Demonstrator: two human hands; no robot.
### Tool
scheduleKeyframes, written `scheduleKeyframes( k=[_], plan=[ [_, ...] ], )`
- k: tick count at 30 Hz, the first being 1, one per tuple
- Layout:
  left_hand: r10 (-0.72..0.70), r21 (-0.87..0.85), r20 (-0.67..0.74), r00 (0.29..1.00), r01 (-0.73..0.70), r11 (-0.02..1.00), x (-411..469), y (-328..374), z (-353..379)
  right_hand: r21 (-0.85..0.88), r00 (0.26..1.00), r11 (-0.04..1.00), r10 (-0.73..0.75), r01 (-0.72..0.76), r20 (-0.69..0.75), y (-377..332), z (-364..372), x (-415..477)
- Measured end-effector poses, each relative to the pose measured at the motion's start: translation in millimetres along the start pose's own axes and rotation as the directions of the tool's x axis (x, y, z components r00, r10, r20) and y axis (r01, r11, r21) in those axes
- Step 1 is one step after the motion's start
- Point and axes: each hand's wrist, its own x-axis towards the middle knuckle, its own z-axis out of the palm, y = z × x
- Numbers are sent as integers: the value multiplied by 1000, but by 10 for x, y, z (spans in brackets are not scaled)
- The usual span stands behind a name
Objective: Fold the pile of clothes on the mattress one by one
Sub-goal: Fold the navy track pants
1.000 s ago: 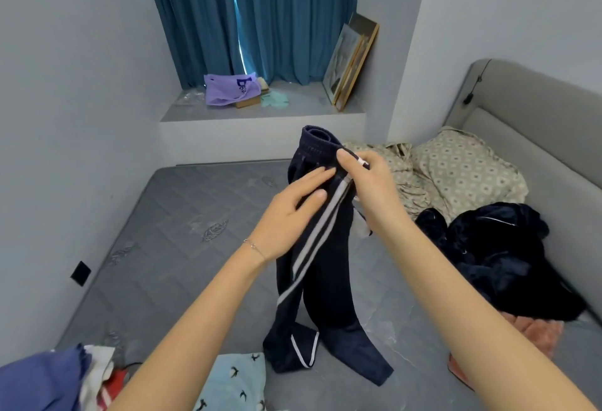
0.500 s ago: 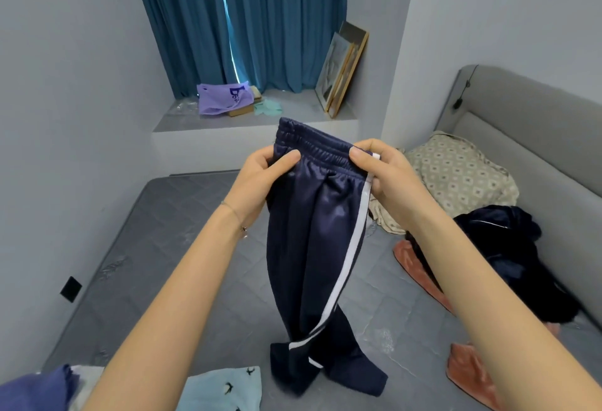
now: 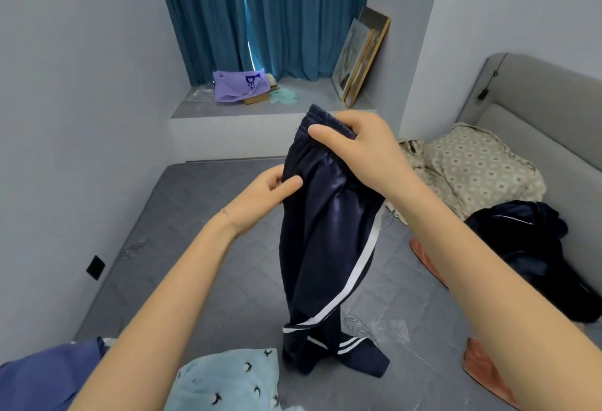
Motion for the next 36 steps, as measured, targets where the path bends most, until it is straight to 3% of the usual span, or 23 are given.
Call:
scheduleKeyframes(
  k=[4,6,11,13,16,23,27,31,36],
  plan=[
    [-225,67,82,971,220,973,-204,-670,-115,216,996,976,15,5,-89,-64,100,54],
    [-263,10,31,964,263,965,-274,-813,-183,261,993,965,45,-16,-106,-60,141,75],
    [-107,-157,-366,924,52,986,-323,-591,-643,316,966,944,166,-98,-196,100,130,4],
    [-47,-118,-385,922,2,993,-296,-406,-743,366,943,919,240,-144,-230,219,134,-89],
    [-93,-26,-313,945,89,996,-190,-365,-597,416,912,887,324,-201,-251,478,85,-281],
    [-319,-18,-125,939,319,947,39,-998,414,326,851,878,443,-349,-282,1457,-390,-888],
    [-366,150,-77,927,374,915,392,-1525,1154,176,802,860,511,-479,-311,2306,-765,-1271],
    [-457,260,-65,887,457,850,927,-2275,2110,88,723,778,614,-622,-315,3382,-1149,-1746],
    [-535,355,-19,845,506,786,1716,-3320,3462,-10,575,607,747,-795,-334,4819,-1668,-2320]
  ],
)
